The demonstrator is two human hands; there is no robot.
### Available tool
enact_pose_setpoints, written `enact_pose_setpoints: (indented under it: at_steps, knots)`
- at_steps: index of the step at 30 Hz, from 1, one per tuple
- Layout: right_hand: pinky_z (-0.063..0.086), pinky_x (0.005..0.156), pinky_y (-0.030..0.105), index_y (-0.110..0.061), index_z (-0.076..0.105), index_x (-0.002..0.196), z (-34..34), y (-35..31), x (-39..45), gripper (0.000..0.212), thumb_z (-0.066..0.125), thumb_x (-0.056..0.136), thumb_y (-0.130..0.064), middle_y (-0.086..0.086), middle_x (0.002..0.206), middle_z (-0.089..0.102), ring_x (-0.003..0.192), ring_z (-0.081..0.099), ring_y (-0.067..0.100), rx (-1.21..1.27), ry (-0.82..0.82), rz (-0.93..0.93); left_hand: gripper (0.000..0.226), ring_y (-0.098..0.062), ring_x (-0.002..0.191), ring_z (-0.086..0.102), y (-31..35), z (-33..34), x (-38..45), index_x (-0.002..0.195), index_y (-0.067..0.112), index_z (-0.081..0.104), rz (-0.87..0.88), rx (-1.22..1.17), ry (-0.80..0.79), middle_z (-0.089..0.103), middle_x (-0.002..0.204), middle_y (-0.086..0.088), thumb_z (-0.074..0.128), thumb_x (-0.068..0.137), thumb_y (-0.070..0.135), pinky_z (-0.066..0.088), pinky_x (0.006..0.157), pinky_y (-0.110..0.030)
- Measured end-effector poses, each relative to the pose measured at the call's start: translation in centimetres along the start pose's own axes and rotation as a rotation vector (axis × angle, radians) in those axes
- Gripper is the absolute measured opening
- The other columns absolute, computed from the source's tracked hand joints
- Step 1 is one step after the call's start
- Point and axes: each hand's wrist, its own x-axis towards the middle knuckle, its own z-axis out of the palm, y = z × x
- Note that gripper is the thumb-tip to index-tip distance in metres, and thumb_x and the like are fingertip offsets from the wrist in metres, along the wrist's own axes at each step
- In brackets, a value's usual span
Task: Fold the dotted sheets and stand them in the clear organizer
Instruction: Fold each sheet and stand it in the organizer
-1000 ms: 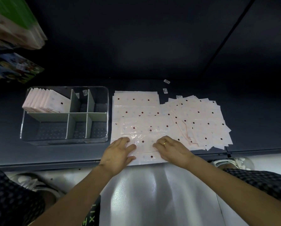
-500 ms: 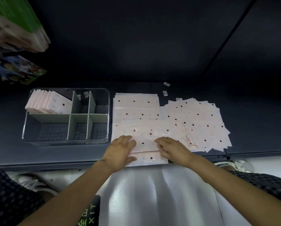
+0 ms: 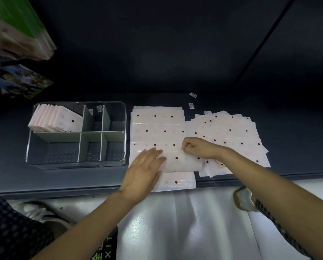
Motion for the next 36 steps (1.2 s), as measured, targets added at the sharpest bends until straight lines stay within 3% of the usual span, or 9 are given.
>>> enact_pose_setpoints:
  at_steps: [2, 5, 10, 13, 15, 18, 21, 32, 36]
  knots:
    - [0.039, 0.061, 0.021, -0.012, 0.055, 0.093, -0.2, 0.4, 1.0, 0.011, 0.045, 0.093, -0.015, -0.007, 0.084, 0.053, 0.075, 0.046, 0.01, -0.011, 0.01, 0.033, 0.053, -0.028, 0.138, 0.034, 0.6, 1.4, -0.5, 0.137, 0.013, 0.048, 0.005, 0.03, -0.185, 0.039, 0.148, -0.009, 0.063, 0.088, 0.028, 0.017, 0.116, -0.046]
    - [0.04, 0.067, 0.026, -0.006, 0.056, 0.099, 0.1, 1.0, 1.9, 0.018, 0.044, 0.093, -0.019, -0.002, 0.092, 0.055, 0.081, 0.048, 0.015, -0.076, 0.04, 0.086, 0.067, -0.021, 0.143, -0.021, 0.2, 3.7, -1.0, 0.151, 0.021, -0.003, -0.039, 0.116, -0.413, -0.014, 0.158, 0.0, 0.03, 0.1, 0.048, -0.02, 0.113, -0.035]
    - [0.039, 0.071, 0.029, -0.007, 0.057, 0.104, 2.4, 1.2, 1.0, 0.017, 0.046, 0.096, -0.017, 0.005, 0.096, 0.06, 0.091, 0.053, 0.023, -0.315, 0.43, -0.125, 0.068, -0.026, 0.135, -0.037, -0.3, 5.2, -1.2, 0.138, 0.034, -0.03, -0.082, 0.163, -0.534, -0.035, 0.148, -0.002, 0.015, 0.095, 0.062, -0.017, 0.115, -0.044]
    - [0.038, 0.096, 0.029, -0.005, 0.054, 0.124, 6.0, 0.8, -0.5, 0.029, 0.045, 0.097, -0.013, 0.011, 0.126, 0.057, 0.117, 0.049, 0.025, -0.345, 0.486, -0.284, 0.067, -0.032, 0.132, -0.039, -0.1, 5.6, -1.4, 0.139, 0.037, -0.029, -0.08, 0.207, -0.572, -0.037, 0.147, -0.009, 0.011, 0.093, 0.065, -0.018, 0.114, -0.05]
    - [0.021, 0.111, 0.02, -0.008, 0.042, 0.139, 8.9, 0.4, -1.2, 0.04, 0.043, 0.099, -0.018, 0.007, 0.145, 0.043, 0.136, 0.035, 0.019, -0.373, 0.381, -0.347, 0.068, -0.034, 0.131, -0.039, 0.1, 5.7, -1.3, 0.146, 0.034, -0.018, -0.083, 0.215, -0.589, -0.035, 0.148, -0.011, 0.01, 0.092, 0.065, -0.018, 0.114, -0.051]
    - [-0.003, 0.114, 0.013, -0.014, 0.016, 0.149, 11.9, 0.5, -1.5, 0.053, 0.036, 0.102, -0.025, -0.002, 0.157, 0.014, 0.144, 0.004, 0.006, -0.387, 0.278, -0.38, 0.069, -0.035, 0.134, -0.037, 0.1, 5.8, -1.3, 0.15, 0.032, -0.004, -0.085, 0.224, -0.607, -0.034, 0.15, -0.012, 0.009, 0.092, 0.066, -0.015, 0.114, -0.052]
    - [-0.011, 0.106, 0.005, -0.015, 0.007, 0.15, 11.7, 1.9, -1.9, 0.057, 0.034, 0.102, -0.029, -0.001, 0.158, 0.007, 0.143, -0.002, 0.003, -0.328, 0.344, -0.278, 0.068, -0.035, 0.135, -0.036, -0.2, 5.6, -1.6, 0.142, 0.039, -0.024, -0.065, 0.223, -0.578, -0.035, 0.15, -0.013, 0.008, 0.09, 0.068, -0.016, 0.115, -0.051]
    - [0.024, 0.111, 0.02, -0.01, 0.031, 0.145, 7.9, 6.8, -4.2, 0.057, 0.053, 0.096, -0.028, 0.004, 0.15, 0.034, 0.139, 0.03, 0.016, -0.373, 0.416, -0.186, 0.065, -0.029, 0.142, -0.026, -3.1, 3.2, -3.7, 0.142, 0.047, -0.015, -0.12, 0.175, -0.533, -0.026, 0.155, -0.011, 0.008, 0.085, 0.07, -0.015, 0.116, -0.04]
    - [0.052, 0.092, 0.031, 0.0, 0.059, 0.118, 6.7, 6.9, -4.3, 0.037, 0.069, 0.083, -0.01, 0.015, 0.13, 0.057, 0.119, 0.057, 0.024, -0.593, 0.463, -0.333, 0.064, -0.03, 0.144, -0.02, -2.7, 3.0, -3.3, 0.148, 0.045, 0.005, -0.164, 0.146, -0.531, -0.02, 0.157, -0.012, 0.019, 0.09, 0.068, -0.014, 0.115, -0.04]
